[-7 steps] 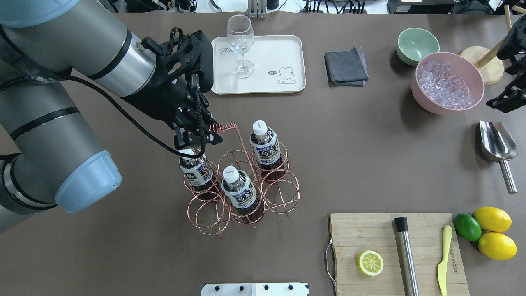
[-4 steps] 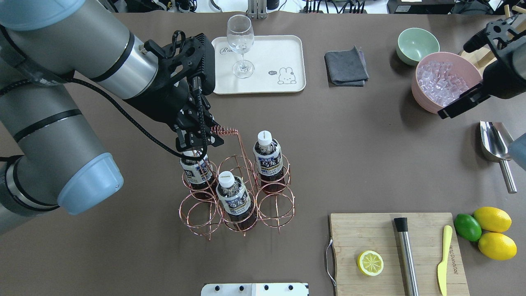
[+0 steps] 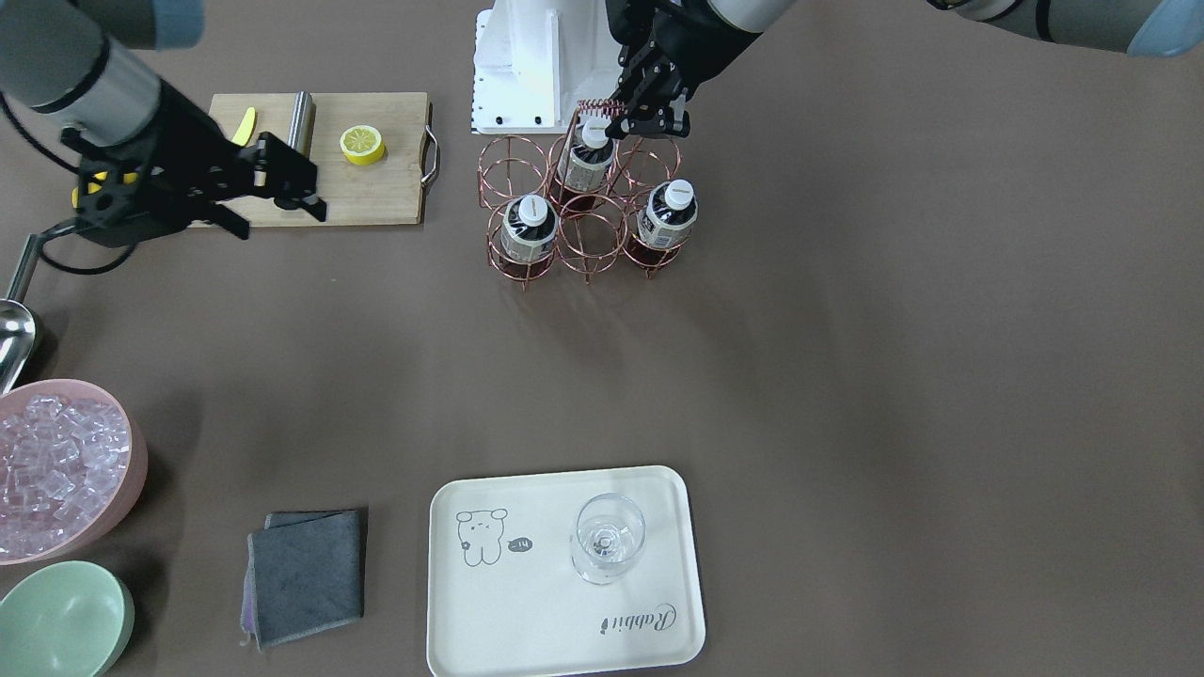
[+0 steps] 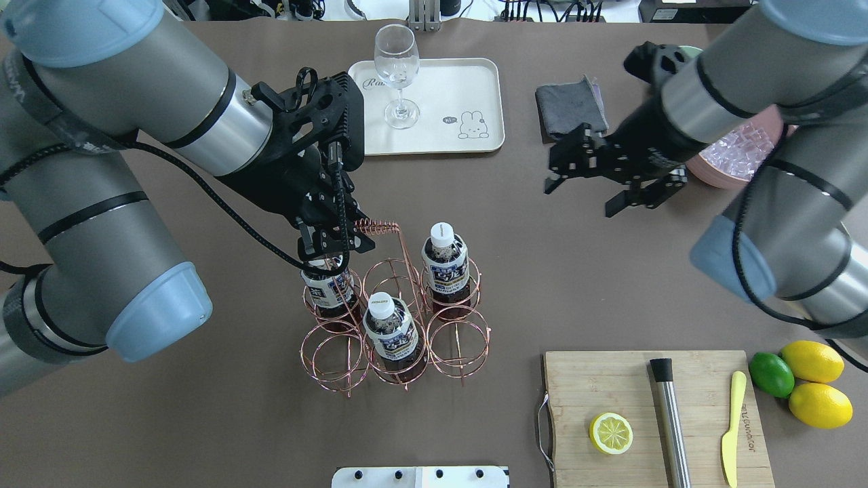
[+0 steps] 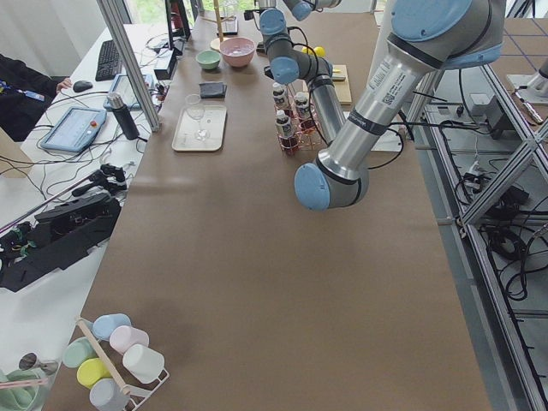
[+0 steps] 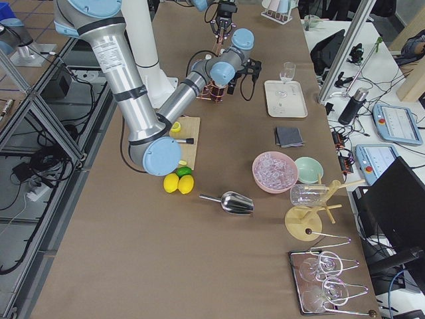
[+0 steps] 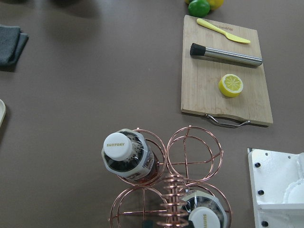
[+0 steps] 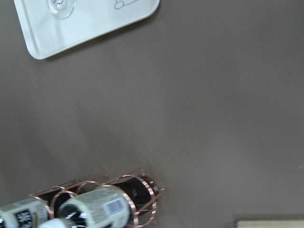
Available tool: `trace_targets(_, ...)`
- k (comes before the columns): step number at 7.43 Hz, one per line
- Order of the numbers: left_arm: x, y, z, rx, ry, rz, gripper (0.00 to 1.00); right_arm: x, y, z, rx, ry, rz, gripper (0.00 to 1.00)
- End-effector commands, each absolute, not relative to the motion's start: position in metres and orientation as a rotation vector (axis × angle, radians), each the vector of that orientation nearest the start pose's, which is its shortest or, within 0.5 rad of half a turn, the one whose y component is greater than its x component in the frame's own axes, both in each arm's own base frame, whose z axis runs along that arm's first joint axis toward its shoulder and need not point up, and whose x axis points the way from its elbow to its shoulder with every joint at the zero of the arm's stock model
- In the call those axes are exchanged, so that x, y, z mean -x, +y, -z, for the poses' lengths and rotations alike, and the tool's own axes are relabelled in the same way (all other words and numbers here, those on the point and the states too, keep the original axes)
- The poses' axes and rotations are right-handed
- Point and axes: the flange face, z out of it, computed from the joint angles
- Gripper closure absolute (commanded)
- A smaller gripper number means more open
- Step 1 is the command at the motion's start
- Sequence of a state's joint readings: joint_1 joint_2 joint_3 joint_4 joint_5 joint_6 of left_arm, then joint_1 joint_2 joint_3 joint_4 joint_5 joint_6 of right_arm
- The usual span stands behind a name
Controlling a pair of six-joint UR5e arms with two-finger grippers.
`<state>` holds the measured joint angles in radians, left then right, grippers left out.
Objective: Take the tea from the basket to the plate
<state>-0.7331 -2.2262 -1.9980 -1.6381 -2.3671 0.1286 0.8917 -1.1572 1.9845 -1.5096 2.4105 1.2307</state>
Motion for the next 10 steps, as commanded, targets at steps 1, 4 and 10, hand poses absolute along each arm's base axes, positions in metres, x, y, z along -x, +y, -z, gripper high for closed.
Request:
trace_targets(1,-0.368,-0.41,-0.091,-0.836,1.123,-1.28,1.0,0.39,-0.451,-0.134,0.387,-1.145,-0.327,0.0)
trace_targets(4,-0.367,-0.409,-0.09,-0.841,1.124,-1.28,1.0,0.438,-0.427,-0.128,0.464,-1.1,-0.353,0.01)
trace_targets(10,-0.366,-0.409,-0.088,-0.855,1.129,-1.284,1.0,0.449,-0.45,-0.137,0.401,-1.079,-0.363,0.74)
